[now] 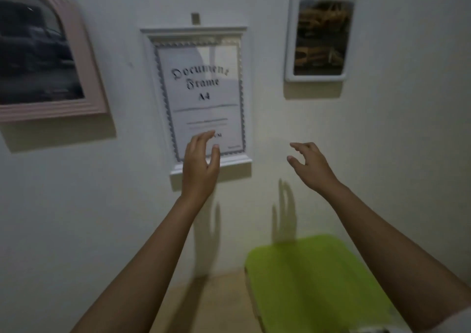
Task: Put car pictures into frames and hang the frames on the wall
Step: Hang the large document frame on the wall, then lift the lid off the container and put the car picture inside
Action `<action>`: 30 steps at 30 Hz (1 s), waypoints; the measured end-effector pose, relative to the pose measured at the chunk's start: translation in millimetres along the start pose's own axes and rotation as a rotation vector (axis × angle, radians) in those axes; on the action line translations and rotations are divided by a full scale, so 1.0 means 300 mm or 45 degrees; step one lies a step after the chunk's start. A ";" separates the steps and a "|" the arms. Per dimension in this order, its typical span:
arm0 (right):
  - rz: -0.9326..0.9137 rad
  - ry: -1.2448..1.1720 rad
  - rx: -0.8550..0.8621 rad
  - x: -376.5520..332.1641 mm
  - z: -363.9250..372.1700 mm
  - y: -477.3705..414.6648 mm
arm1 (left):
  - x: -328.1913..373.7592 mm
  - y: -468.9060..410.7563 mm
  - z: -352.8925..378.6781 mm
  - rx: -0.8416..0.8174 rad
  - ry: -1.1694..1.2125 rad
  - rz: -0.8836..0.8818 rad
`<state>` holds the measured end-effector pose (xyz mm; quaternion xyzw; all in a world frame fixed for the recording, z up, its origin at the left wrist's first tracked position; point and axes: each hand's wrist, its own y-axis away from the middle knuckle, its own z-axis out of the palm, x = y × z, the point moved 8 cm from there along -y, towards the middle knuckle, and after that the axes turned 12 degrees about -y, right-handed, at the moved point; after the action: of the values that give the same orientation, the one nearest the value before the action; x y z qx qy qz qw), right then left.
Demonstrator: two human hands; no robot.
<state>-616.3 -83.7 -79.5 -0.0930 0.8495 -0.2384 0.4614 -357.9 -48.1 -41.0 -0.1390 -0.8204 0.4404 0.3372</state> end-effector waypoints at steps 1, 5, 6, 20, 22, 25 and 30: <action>0.053 0.035 -0.028 0.062 -0.018 0.040 | 0.013 0.055 0.056 -0.062 0.001 -0.003; 0.261 0.182 -0.165 0.356 -0.080 0.197 | 0.019 0.319 0.314 -0.401 -0.134 -0.108; 0.315 0.222 -0.205 0.441 -0.093 0.239 | 0.004 0.397 0.383 -0.510 -0.207 -0.149; 0.818 0.235 -0.635 1.246 -0.077 0.628 | -0.224 1.176 0.750 -1.149 -0.733 -0.986; 0.800 0.238 -0.588 1.259 -0.057 0.631 | -0.222 1.189 0.754 -1.079 -0.693 -1.029; 0.771 0.233 -0.428 1.257 -0.047 0.636 | -0.215 1.192 0.754 -0.989 -0.659 -1.055; 0.728 0.205 -0.242 1.253 -0.041 0.639 | -0.213 1.191 0.748 -0.885 -0.586 -1.111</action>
<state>-824.0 -55.4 -445.9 0.1264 0.8935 -0.0251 0.4302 -487.3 -17.8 -446.3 0.2072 -0.9495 -0.0137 0.2353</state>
